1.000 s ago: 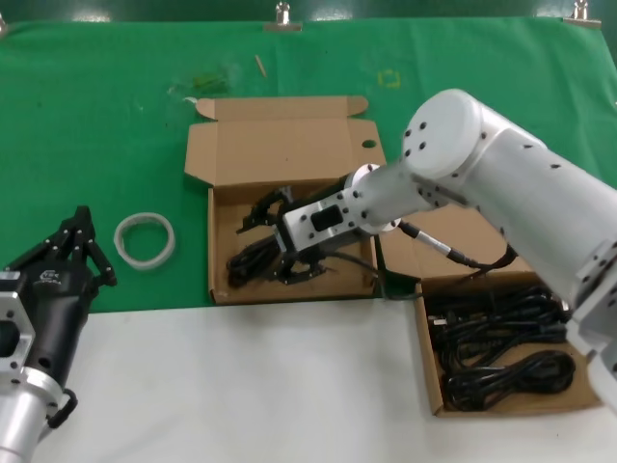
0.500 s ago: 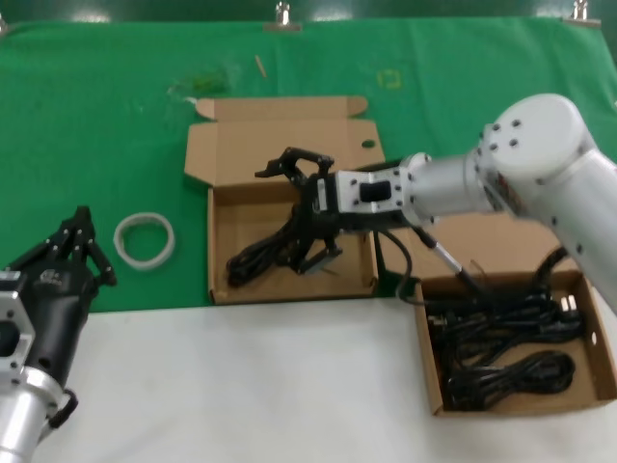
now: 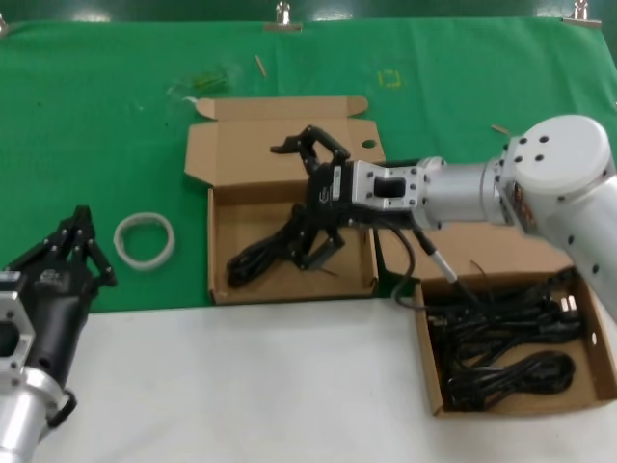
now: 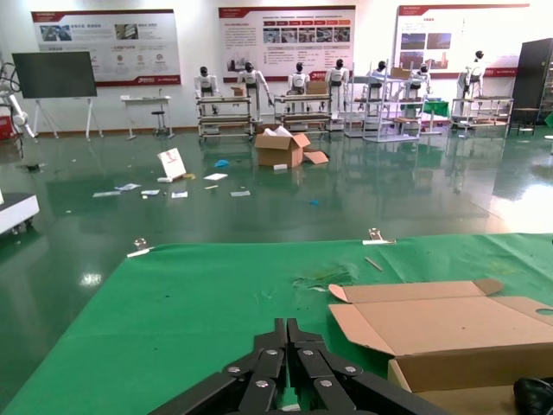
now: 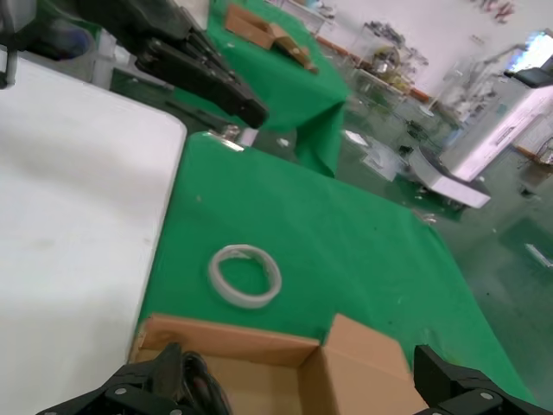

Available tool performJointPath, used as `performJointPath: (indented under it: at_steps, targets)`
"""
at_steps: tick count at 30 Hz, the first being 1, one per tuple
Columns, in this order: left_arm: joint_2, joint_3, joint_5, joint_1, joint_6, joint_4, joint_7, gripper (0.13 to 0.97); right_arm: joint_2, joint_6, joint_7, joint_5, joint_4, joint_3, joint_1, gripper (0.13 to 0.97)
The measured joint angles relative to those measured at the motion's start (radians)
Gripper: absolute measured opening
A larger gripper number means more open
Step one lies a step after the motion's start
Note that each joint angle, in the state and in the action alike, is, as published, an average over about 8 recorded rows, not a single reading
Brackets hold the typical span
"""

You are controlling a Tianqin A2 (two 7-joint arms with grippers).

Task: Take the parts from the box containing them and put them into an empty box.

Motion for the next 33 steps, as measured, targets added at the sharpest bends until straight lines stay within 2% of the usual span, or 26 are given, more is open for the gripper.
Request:
performJointPath:
  at_steps: [3,7,16,24,25,33]
  targets:
    - [0.000,0.000,0.000,0.000,0.000,0.000,0.000,0.159,0.002,0.018,0.010,0.003,0.019,0.013,-0.021,0.907]
    - [0.000,0.000,0.000,0.000,0.000,0.000,0.000,0.170,0.005,0.055,0.031,0.010,0.057,0.037,-0.064,0.927]
    - [0.000,0.000,0.000,0.000,0.000,0.000,0.000,0.266,0.013,0.157,0.087,0.027,0.162,0.106,-0.181,0.963]
    - [0.000,0.000,0.000,0.000,0.000,0.000,0.000,0.429,0.021,0.252,0.140,0.044,0.260,0.171,-0.292,0.966]
    - [0.000,0.000,0.000,0.000,0.000,0.000,0.000,0.429,0.022,0.264,0.146,0.046,0.272,0.179,-0.305,0.966]
    - [0.000,0.000,0.000,0.000,0.000,0.000,0.000,0.646,0.030,0.359,0.199,0.063,0.371,0.244,-0.415,0.966]
